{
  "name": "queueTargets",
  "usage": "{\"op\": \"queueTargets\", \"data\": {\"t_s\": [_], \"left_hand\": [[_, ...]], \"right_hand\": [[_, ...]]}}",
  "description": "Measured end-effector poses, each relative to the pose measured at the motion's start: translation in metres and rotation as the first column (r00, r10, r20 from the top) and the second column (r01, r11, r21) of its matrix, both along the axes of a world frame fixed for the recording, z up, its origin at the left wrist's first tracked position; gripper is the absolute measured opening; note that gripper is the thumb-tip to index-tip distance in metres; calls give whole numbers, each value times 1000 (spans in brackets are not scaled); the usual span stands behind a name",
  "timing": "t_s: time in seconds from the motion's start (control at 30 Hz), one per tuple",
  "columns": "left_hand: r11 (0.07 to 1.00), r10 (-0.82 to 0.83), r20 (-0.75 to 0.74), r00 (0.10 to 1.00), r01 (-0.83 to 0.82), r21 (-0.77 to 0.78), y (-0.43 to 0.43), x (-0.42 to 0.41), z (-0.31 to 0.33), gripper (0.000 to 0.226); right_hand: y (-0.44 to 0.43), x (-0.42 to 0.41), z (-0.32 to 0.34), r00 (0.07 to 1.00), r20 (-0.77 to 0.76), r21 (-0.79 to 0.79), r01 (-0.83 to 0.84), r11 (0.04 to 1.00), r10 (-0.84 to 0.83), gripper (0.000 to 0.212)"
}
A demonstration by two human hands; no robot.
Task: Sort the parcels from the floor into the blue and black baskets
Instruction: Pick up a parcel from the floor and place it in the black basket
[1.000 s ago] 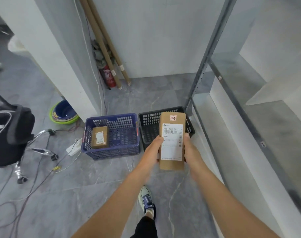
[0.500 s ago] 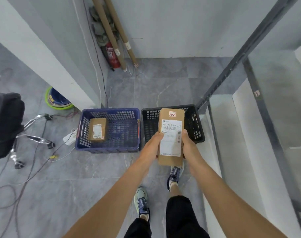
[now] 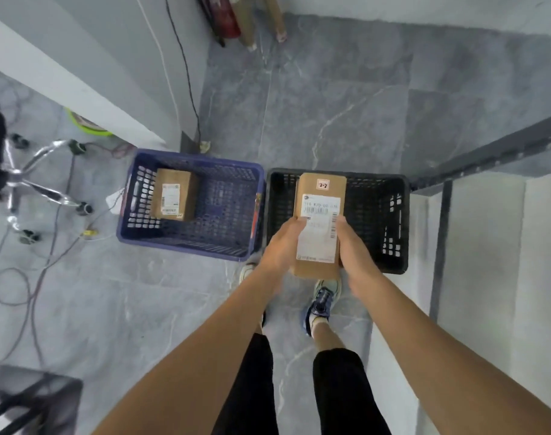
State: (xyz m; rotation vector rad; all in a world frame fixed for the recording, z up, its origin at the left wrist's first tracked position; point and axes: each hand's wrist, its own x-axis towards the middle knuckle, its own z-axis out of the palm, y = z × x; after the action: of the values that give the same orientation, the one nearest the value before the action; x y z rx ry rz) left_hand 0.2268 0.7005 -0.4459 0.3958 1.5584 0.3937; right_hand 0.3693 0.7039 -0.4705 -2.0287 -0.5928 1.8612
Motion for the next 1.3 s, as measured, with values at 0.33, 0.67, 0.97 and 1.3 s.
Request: {"op": "queueTargets", "data": {"t_s": [0.33,0.67,0.97,1.3], "left_hand": [[992,-63,-110,992,49,-120,64,-15,-260,77],[988,-58,-96,994,43,-150,68,-14,-390,100],[992,-125,-188,974,125,-12,59,-11,-417,69],[982,-187,-187,964,183,-36,51,-20,-438,80]], "right_hand": [[59,-29,-246,999,-7,-97,45,994,-46,30],[63,-44,-394,999,-17,-88,38,995,-39,44],[74,-70,-444,996,-52,-4,-67,998,67,43],[68,-76,-454,1000,-27,11,11,1000,-11,58]]}}
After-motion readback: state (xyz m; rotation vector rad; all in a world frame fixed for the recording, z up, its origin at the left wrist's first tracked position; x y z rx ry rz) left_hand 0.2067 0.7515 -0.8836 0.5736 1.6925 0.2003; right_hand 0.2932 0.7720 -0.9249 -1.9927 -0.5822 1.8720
